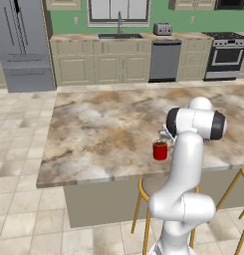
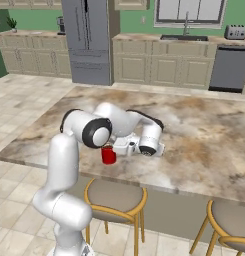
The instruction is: Pick up the marshmallow and place it in the cup of hot chocolate on the dining counter.
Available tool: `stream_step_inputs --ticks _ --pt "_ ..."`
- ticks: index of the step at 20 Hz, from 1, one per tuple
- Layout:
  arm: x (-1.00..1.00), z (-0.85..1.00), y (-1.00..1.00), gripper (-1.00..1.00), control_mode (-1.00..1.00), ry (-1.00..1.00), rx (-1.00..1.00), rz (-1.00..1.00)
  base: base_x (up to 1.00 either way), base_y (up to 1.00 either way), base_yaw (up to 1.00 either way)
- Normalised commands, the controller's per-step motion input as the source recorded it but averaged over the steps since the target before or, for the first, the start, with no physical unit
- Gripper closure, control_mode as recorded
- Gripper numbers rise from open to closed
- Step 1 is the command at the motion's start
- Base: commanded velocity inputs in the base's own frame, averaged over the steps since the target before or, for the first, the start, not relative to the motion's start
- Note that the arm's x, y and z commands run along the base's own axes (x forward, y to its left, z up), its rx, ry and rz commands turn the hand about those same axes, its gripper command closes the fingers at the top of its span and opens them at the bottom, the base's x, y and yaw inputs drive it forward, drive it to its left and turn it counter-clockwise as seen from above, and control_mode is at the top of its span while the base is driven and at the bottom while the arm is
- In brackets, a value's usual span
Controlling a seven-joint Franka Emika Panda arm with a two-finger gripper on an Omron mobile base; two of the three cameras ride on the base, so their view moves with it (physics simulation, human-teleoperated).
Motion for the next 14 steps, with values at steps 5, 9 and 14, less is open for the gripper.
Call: stream_step_inputs --ticks 5,9,14 --pt "0.00 0.00 -0.41 1.00 -1.00 0.00 0.00 0.00 0.00 0.00 0.00" --pt "0.00 0.00 -0.02 1.00 -1.00 -0.03 0.00 0.00 0.00 0.00 0.00" --pt "-0.27 0.00 0.01 1.00 -1.00 -0.09 0.00 0.02 0.00 0.00 0.00"
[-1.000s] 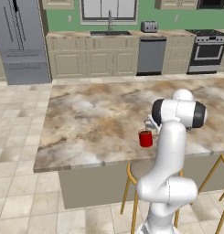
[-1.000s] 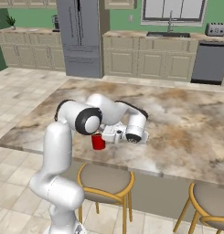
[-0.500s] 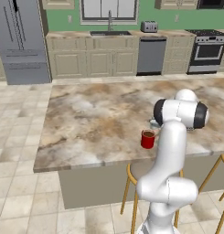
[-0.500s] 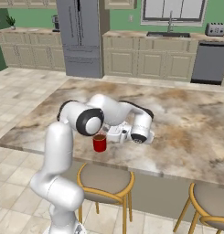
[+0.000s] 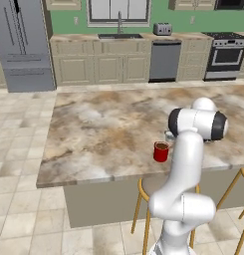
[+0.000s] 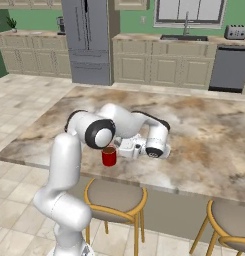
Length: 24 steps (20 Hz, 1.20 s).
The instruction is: Pick up the marshmallow and place it in the cup of hot chocolate on the dining counter.
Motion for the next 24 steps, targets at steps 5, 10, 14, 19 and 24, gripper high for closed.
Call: stream_step_inputs --ticks 5,10,14,19,24 --pt "-0.45 0.00 0.08 1.00 -1.00 -0.13 0.00 0.01 0.00 0.00 0.00" --pt "0.00 0.03 0.14 1.00 -1.00 -0.03 0.00 0.00 0.00 0.00 0.00" --pt "0.00 0.00 0.14 1.00 -1.00 0.00 0.00 0.00 0.00 0.00 0.00" --pt "0.00 0.00 0.17 1.00 -1.00 0.00 0.00 0.00 0.00 0.00 0.00" --pt "0.13 -0.01 0.18 1.00 -1.00 0.00 0.00 0.00 0.00 0.00 0.00"
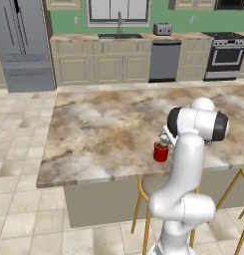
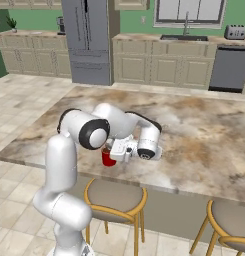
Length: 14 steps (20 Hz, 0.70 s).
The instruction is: Pick up the marshmallow and place it in the cup of hot chocolate on the dining counter.
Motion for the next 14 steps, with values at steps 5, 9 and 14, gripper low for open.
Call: stream_step_inputs --ticks 5,9,14 --pt "0.07 -0.06 0.04 1.00 -1.00 0.00 0.00 0.00 0.00 0.00 0.00" --pt "0.06 -0.22 0.00 -1.00 -1.00 0.00 0.00 0.00 0.00 0.00 0.00" --pt "0.20 -0.05 0.00 -1.00 -1.00 0.00 0.00 0.00 0.00 0.00 0.00"
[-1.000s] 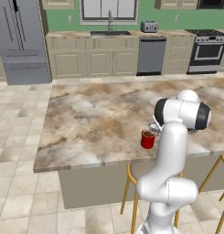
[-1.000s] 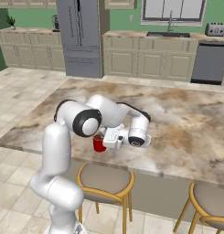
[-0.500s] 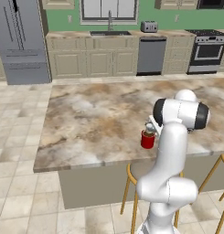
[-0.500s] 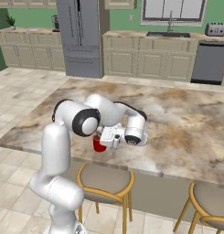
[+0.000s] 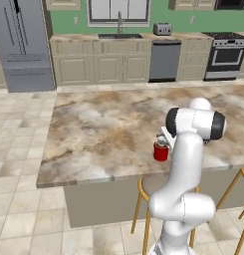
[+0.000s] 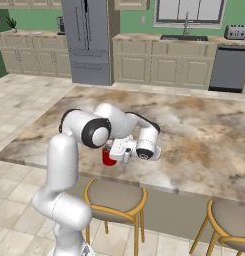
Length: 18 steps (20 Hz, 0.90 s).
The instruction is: Pick up the marshmallow and place it in the cup of hot chocolate on the dining counter.
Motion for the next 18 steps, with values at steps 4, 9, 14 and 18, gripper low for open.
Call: stream_step_inputs --ticks 4,9,14,18 --pt "0.20 0.00 0.00 -1.00 -1.00 0.00 0.00 0.00 0.00 0.00 0.00" --pt "-0.07 0.00 0.00 -1.00 -1.00 -0.02 0.00 0.00 0.00 0.00 0.00" --pt "-0.39 0.14 0.00 -1.00 -1.00 -0.09 0.00 0.00 0.00 0.00 0.00" --pt "-0.44 0.41 0.00 -1.00 -1.00 -0.15 0.03 0.00 0.00 0.00 0.00"
